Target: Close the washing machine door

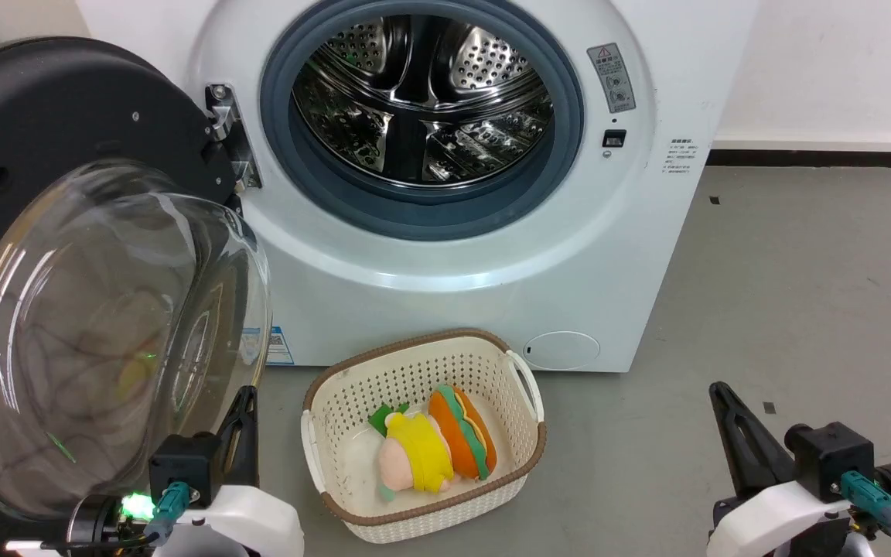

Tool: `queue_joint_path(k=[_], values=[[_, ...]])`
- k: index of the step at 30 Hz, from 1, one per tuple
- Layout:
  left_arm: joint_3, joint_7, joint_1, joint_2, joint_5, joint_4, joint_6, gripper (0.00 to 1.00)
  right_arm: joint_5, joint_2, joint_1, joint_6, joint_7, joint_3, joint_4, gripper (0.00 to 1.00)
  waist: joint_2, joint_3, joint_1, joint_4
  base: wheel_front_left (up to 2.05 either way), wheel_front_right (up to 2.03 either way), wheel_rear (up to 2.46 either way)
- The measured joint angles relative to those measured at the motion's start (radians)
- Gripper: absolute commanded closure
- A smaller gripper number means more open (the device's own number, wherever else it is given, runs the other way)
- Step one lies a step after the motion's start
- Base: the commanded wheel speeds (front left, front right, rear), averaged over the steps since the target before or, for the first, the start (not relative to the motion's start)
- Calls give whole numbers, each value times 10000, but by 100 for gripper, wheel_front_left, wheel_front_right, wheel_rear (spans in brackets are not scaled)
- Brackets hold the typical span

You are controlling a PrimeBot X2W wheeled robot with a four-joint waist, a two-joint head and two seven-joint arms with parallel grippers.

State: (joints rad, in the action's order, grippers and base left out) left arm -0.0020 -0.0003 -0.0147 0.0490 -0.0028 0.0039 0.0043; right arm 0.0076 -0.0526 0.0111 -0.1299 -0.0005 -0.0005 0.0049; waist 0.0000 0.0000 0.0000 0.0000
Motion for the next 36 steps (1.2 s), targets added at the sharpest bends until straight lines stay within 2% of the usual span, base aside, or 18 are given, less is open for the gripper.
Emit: queue_joint_path(k=[36], values=[[2, 0, 1, 0, 0, 0, 0, 100, 0, 0, 0, 0, 0, 2, 0, 100, 0, 0, 0, 0, 0, 0, 0]])
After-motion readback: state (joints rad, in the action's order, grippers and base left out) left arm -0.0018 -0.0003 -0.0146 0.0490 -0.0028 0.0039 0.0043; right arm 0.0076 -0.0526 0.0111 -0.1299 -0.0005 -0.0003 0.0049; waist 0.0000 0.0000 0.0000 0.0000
